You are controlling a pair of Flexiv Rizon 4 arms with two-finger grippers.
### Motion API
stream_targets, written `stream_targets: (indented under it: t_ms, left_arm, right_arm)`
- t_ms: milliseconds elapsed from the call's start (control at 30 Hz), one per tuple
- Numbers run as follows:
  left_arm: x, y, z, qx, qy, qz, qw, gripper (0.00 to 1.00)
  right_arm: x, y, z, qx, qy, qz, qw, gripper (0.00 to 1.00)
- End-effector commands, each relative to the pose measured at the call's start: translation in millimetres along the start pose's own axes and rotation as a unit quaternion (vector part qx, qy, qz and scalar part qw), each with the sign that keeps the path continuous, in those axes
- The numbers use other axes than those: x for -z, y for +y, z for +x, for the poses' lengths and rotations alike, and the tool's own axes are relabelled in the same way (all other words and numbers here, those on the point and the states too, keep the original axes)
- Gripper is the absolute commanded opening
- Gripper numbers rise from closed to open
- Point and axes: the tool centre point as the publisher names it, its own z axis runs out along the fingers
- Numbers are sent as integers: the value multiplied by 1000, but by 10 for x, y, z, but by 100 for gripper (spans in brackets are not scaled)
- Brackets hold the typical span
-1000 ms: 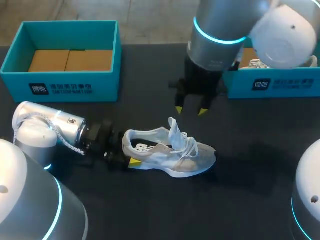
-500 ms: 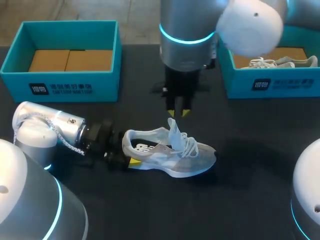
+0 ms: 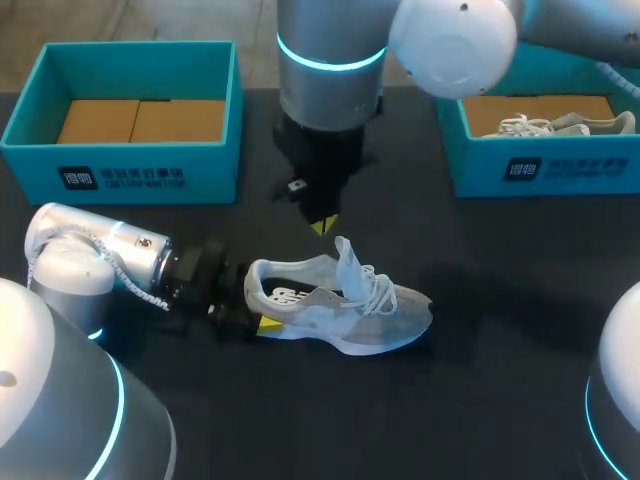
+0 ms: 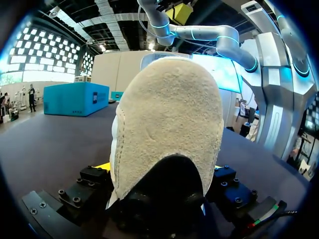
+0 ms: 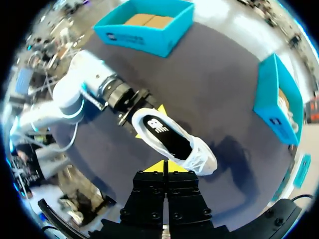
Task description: Take the shoe out of the shoebox, open the shoe tongue, remove and reinsert the insole, then place the shoe into the shoebox
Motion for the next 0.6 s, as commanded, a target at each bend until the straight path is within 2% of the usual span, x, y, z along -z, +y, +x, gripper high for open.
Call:
stream_targets:
  t_ms: [33, 467, 600]
  left_arm:
    - [30, 44, -3, 0, 0, 0, 1000, 0]
    - [30, 44, -3, 0, 0, 0, 1000, 0]
    - [30, 44, -3, 0, 0, 0, 1000, 0]
  right_arm:
    - [-15, 26, 52, 72, -18, 7, 997, 0]
    - [-15, 26, 52, 72, -18, 7, 997, 0]
    - [-61, 95, 83, 163, -52, 23, 985, 0]
